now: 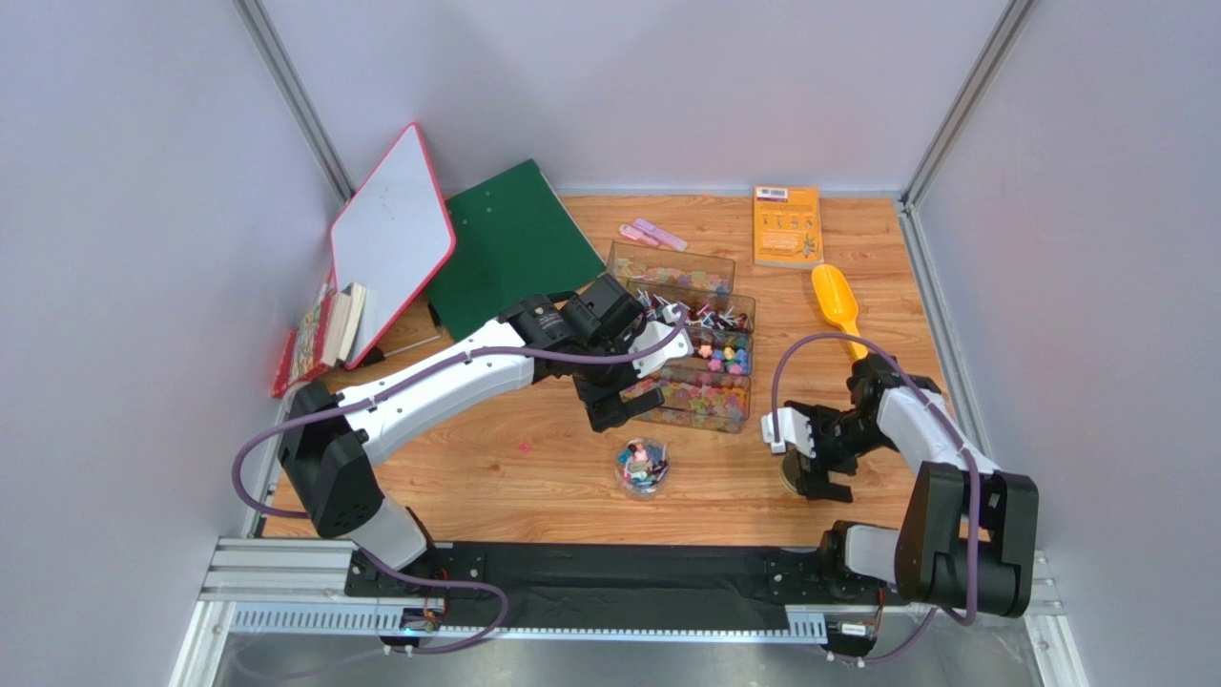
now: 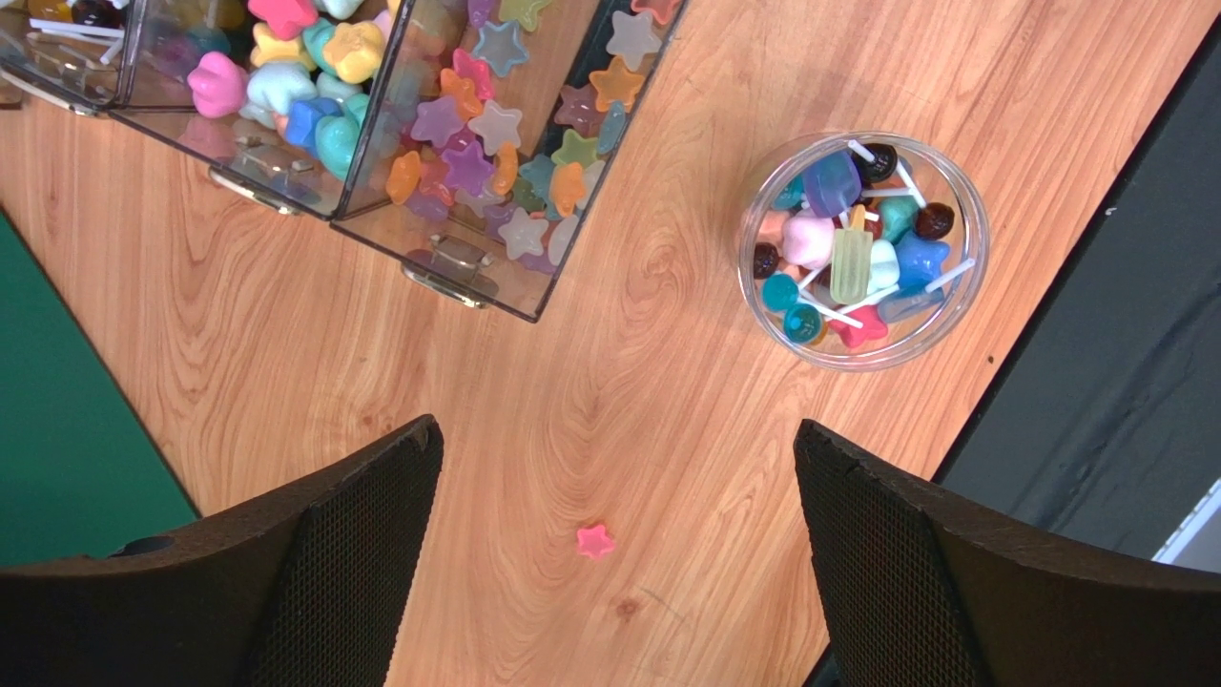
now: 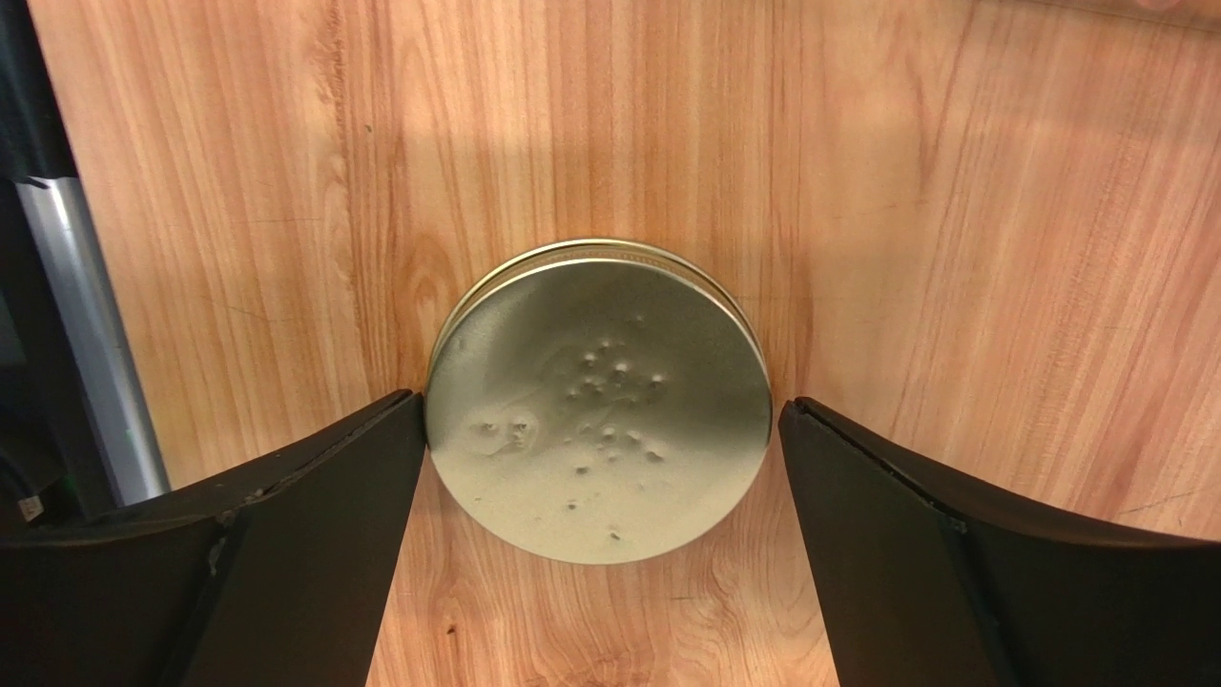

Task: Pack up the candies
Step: Pick up the bottle lid at the center of the board, then close the bottle lid on the packing bottle.

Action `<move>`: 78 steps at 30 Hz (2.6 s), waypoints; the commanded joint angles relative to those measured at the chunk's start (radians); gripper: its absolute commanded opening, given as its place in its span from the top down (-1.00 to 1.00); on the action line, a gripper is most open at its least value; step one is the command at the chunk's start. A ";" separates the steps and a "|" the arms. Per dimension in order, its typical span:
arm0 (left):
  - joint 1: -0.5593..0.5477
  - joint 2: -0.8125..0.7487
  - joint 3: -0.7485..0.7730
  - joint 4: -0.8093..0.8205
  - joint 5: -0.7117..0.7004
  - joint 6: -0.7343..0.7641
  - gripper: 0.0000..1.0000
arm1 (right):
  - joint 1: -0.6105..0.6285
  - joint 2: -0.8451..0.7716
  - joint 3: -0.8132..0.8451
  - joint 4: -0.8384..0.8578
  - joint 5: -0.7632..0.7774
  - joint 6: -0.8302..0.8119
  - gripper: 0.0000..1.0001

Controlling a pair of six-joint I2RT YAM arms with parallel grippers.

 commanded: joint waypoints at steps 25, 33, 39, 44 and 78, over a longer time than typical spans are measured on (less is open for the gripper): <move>0.141 -0.279 -0.135 0.072 -0.120 -0.047 -0.91 | 0.383 -0.280 0.287 -0.174 -0.013 0.224 -0.80; 0.230 -0.538 -0.267 0.092 -0.150 -0.024 -0.93 | 0.803 -0.052 0.446 0.009 0.065 0.571 -0.73; 0.294 -0.650 -0.307 0.069 -0.109 -0.021 -0.93 | 0.986 0.106 0.508 0.073 0.093 0.614 -0.73; 0.309 -0.735 -0.347 0.052 -0.109 -0.003 -0.93 | 1.058 0.220 0.563 0.102 0.122 0.614 -0.72; 0.328 -0.845 -0.437 0.057 -0.090 -0.020 -0.94 | 1.148 0.343 0.600 0.086 0.165 0.625 -0.73</move>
